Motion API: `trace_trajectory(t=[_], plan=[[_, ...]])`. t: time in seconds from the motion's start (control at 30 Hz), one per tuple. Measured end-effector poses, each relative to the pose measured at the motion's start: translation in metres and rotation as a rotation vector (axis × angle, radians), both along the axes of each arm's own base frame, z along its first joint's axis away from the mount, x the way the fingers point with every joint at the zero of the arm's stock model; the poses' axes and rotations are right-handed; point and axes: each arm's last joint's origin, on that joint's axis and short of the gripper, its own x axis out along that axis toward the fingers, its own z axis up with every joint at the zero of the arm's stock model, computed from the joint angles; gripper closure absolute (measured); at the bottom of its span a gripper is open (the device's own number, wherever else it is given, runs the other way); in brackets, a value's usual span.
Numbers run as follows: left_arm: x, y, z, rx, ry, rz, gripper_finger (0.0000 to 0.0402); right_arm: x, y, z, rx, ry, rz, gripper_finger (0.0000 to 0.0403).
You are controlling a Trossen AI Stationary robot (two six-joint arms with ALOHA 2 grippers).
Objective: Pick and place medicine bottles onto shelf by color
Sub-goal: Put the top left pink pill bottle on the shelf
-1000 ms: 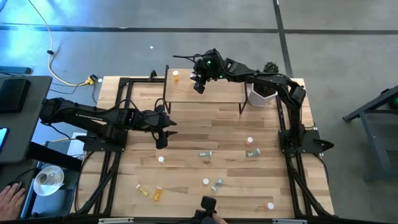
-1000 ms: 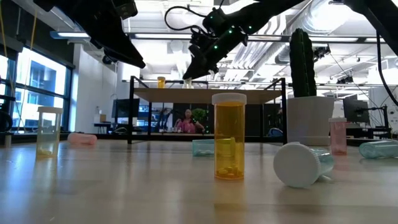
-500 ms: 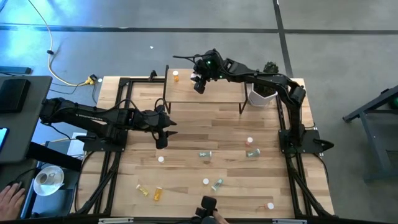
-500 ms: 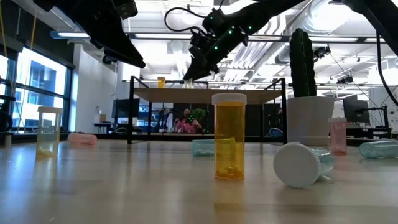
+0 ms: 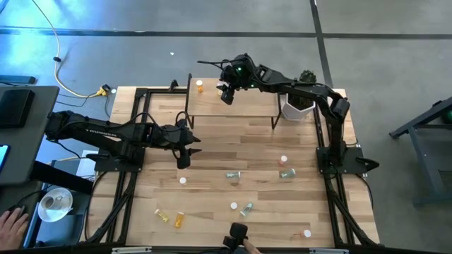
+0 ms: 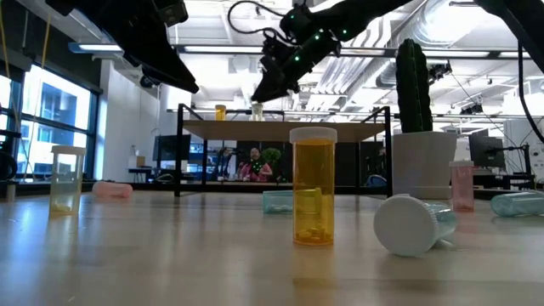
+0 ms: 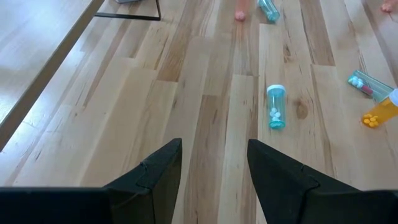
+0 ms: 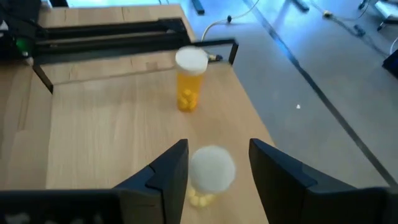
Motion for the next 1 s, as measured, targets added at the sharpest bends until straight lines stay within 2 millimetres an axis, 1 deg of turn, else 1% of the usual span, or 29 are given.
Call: trace_trajectory(t=[0.2,0.47,0.6,0.73,1.0], plan=[[0.000,0.000,0.000,-0.002,0.002,-0.002,0.0229,-0.014,0.010,0.026,-0.013,-0.022,0.002,0.0242],[-0.003,0.000,-0.004,-0.048,0.038,0.017,0.0229,-0.042,0.042,0.059,0.020,0.034,0.043,0.0242],[-0.008,-0.001,-0.009,-0.078,0.116,0.010,0.0229,-0.051,0.058,0.065,0.049,0.085,0.068,0.0242],[-0.013,-0.004,-0.014,-0.163,0.174,0.018,0.0229,-0.056,0.071,0.068,0.079,0.118,0.086,0.0242],[-0.023,-0.008,-0.021,-0.253,0.273,0.132,0.0229,-0.058,0.090,0.069,0.129,0.155,0.096,0.0242]])
